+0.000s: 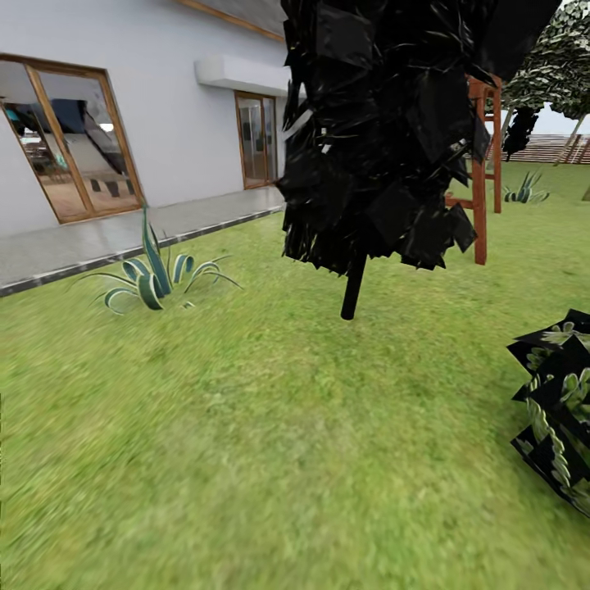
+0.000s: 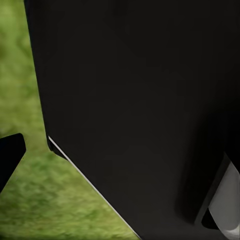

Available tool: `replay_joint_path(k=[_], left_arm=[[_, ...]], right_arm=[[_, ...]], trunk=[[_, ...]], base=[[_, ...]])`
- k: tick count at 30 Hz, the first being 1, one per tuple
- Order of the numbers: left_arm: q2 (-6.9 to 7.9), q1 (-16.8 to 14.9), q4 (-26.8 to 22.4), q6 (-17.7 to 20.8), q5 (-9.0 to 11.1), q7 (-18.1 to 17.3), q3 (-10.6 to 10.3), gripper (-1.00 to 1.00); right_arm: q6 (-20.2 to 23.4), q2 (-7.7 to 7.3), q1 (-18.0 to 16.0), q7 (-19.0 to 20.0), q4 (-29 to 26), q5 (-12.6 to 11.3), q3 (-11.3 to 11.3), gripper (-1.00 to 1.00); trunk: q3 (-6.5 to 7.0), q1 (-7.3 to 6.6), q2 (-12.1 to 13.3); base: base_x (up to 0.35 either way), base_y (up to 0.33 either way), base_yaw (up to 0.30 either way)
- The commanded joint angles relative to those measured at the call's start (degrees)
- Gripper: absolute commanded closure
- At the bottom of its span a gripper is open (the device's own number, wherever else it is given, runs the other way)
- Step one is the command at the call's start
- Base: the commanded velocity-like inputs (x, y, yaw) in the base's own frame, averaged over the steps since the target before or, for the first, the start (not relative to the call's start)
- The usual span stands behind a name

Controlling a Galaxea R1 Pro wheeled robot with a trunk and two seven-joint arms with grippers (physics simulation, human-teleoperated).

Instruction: Take the three Easter eggs out of the wicker basket on the lawn in the garden, then place them on the lawn next to a single tree (choose any tree) so that all three eggs are next to the same tree and none are left in the basket.

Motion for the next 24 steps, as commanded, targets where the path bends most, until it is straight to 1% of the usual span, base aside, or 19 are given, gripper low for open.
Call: replay_joint_path(k=[1, 6, 20, 24], left_arm=[[-0.03, 0.0, 0.0, -0.13, 0.07, 0.03, 0.04, -1.0], [-0.03, 0.0, -0.04, -0.13, 0.07, 0.03, 0.04, -1.0], [0.03, 0.0, 0.0, -0.13, 0.07, 0.03, 0.04, -1.0], [0.03, 0.0, -0.01, -0.13, 0.07, 0.03, 0.04, -1.0]], right_arm=[[-0.17, 0.01, -0.03, -0.08, 0.04, 0.05, 0.27, -1.0], [-0.24, 0.08, -0.03, -0.33, 0.04, 0.08, 0.27, -1.0], [-0.22, 0.07, -0.03, -0.36, 0.04, 0.43, 0.27, -1.0], [-0.12, -0.11, -0.03, -0.04, 0.04, 0.49, 0.45, -1.0]], trunk=[[-0.04, 0.0, -0.02], [-0.12, 0.0, -0.02], [-0.39, 0.0, -0.02], [-0.42, 0.0, -0.02]], base=[[0.0, 0.074, 0.05], [0.0, 0.024, 0.201], [0.0, 0.001, 0.269], [0.0, 0.0, 0.128]])
